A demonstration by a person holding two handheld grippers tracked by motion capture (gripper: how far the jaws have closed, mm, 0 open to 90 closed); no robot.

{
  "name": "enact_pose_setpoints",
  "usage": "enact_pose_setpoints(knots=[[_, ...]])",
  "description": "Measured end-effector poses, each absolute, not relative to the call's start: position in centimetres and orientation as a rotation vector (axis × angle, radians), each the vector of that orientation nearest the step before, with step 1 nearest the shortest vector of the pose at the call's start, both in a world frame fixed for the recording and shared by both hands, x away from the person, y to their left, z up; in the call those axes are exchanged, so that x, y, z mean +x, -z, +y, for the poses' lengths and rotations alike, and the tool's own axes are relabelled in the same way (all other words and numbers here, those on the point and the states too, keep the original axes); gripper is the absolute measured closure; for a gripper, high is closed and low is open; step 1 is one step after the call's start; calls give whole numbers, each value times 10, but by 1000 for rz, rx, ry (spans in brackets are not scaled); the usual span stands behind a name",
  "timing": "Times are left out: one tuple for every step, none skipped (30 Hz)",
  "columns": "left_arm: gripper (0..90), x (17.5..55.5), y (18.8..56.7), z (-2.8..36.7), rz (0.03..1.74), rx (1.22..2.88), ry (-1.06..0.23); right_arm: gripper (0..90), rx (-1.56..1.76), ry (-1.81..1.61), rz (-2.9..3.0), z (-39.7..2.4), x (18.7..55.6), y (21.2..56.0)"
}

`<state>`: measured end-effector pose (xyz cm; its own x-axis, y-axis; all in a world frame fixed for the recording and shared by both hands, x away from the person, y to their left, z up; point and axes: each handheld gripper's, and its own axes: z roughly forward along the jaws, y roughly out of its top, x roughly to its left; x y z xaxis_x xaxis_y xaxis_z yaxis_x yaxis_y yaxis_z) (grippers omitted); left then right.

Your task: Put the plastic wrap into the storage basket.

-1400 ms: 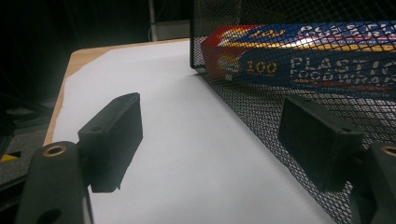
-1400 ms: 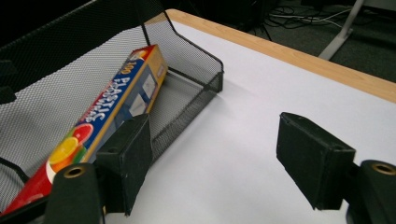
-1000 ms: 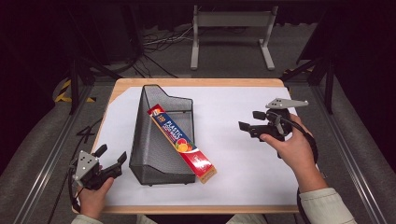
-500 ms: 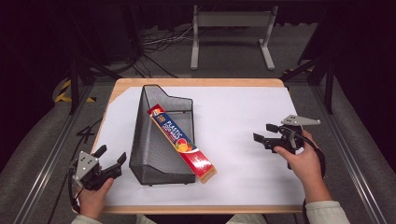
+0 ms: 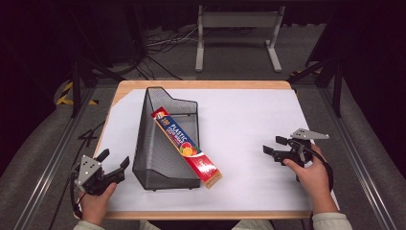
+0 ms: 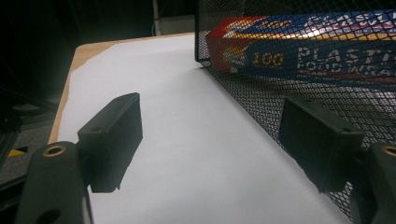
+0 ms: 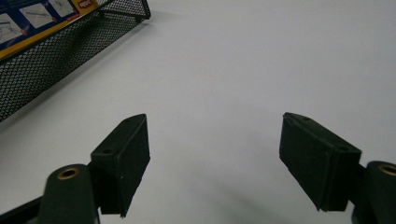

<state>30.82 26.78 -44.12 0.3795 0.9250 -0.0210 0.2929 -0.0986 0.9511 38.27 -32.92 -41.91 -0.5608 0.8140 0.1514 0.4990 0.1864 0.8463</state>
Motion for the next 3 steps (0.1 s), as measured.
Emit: enact_pose_setpoints(knots=[[228, 308, 441, 268, 1105, 1621, -777, 248, 1244, -1315, 2141, -330, 382, 420], [227, 308, 441, 268, 1106, 1617, -777, 248, 1245, -1309, 2138, -330, 381, 421], [227, 308, 440, 268, 1104, 1618, -778, 248, 1245, -1309, 2138, -330, 381, 421]])
